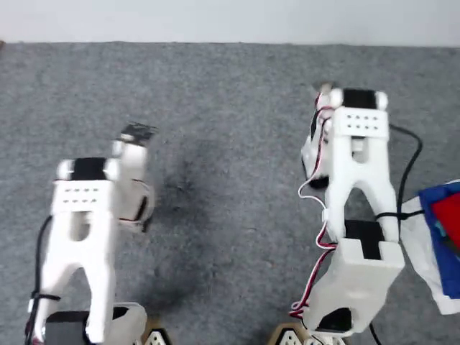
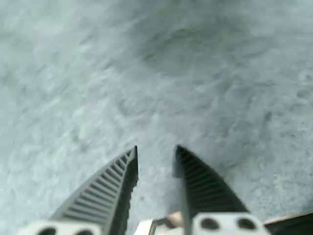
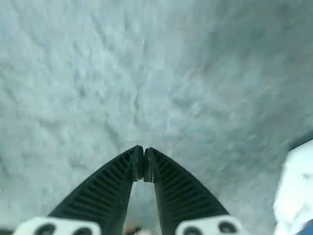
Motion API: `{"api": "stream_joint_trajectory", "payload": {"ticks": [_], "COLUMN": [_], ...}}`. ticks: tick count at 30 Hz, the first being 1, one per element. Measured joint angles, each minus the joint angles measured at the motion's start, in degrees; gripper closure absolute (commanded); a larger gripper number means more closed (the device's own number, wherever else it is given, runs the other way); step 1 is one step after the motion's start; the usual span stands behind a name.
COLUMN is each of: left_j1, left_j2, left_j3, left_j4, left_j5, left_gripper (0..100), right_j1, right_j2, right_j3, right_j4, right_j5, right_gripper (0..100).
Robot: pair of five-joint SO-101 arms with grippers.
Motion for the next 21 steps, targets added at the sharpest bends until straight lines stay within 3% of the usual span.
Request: {"api": "stream_joint_trajectory", "payload": {"ticks": [4, 10, 21], "left_j1": [-8.18, -18.37, -22.68], "left_j2": [0.0, 0.0, -6.59], "left_j3": [-1.32, -1.32, 0.53], "left_j4": [5.1, 5.98, 6.07], "left_j5": [-7.47, -13.71, -13.89], "left_gripper": [99, 99, 99], "right_j1": [-4.84, -9.05, -11.08], "right_j2": [-3.96, -17.76, -42.73], "right_j3": [15.65, 32.79, 53.8], "right_j4": [0.0, -4.31, -6.86], "right_j5": [0.0, -0.44, -0.44], "right_gripper": [99.0, 99.0, 99.0]}}
